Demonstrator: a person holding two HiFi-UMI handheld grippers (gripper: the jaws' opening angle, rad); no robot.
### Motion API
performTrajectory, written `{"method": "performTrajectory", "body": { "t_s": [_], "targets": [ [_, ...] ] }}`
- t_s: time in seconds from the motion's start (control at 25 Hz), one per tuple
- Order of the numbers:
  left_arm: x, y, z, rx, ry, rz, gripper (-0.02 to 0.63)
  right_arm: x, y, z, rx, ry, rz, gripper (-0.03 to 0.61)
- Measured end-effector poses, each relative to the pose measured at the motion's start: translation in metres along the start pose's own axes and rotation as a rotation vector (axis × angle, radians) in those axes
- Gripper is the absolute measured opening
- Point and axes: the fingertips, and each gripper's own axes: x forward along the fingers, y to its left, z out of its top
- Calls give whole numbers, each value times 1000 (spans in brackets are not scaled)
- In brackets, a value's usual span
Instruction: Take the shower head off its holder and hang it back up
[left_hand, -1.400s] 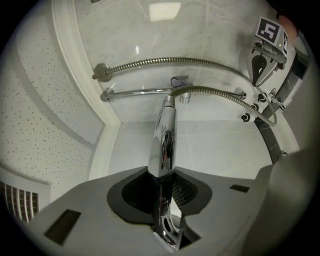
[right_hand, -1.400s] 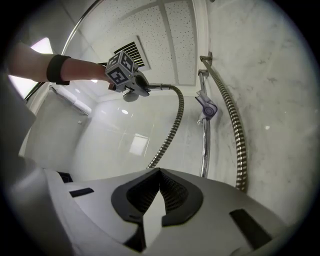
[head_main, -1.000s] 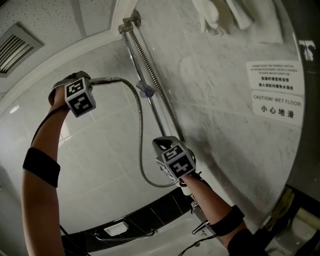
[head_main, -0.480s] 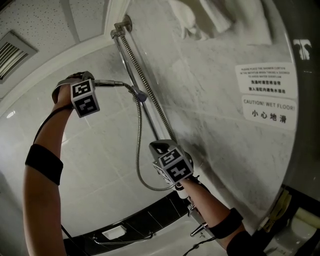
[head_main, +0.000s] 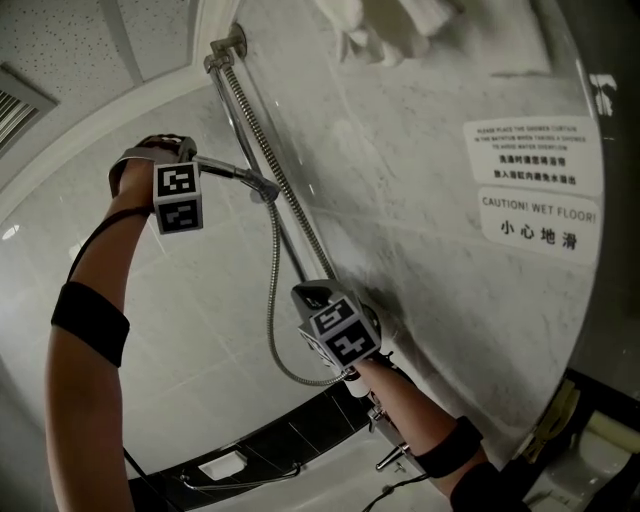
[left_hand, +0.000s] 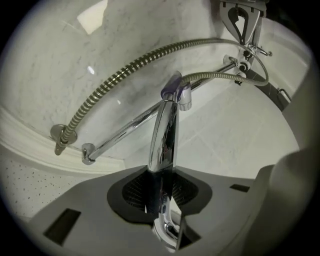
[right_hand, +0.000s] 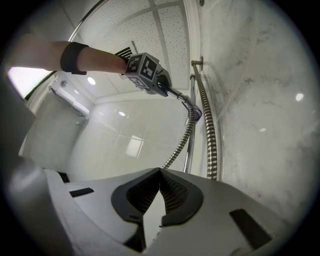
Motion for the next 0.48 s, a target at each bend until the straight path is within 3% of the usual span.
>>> {"method": "performTrajectory", "body": {
  "t_s": [0.2, 0.48],
  "targets": [
    [-1, 13, 6, 51, 11, 82, 92, 9, -5, -12, -17, 4, -4, 23],
    [-19, 17, 14, 41, 5, 120, 89, 11, 4, -15, 8, 19, 19, 23]
  ]
}}
